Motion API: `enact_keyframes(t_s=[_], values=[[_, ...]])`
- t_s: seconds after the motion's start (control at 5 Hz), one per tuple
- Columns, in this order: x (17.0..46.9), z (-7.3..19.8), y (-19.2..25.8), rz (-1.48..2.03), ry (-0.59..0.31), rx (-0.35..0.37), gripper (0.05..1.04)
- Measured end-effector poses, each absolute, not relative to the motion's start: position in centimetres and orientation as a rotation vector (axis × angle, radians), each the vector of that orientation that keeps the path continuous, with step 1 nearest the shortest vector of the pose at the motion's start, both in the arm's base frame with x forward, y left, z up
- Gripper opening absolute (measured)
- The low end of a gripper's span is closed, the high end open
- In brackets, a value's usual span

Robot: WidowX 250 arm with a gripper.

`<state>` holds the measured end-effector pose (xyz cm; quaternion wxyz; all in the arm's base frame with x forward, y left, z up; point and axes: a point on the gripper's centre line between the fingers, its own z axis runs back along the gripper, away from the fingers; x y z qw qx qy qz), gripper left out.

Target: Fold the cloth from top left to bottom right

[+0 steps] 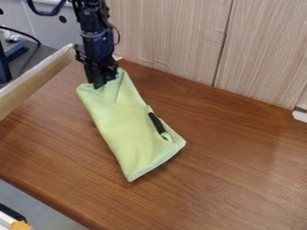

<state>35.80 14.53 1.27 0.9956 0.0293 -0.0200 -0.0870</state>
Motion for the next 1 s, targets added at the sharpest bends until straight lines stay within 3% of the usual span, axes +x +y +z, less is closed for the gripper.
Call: enact_keyframes(t_s=[0.4, 0.6, 1.0], values=[[33.8, 4.5, 9.2, -0.329, -0.112, 0.001, 0.067], [31.7, 5.5, 5.8, -0.450, -0.135, 0.011, 0.067], [27.9, 5.6, 1.9, -0.594, -0.152, 0.021, 0.067]])
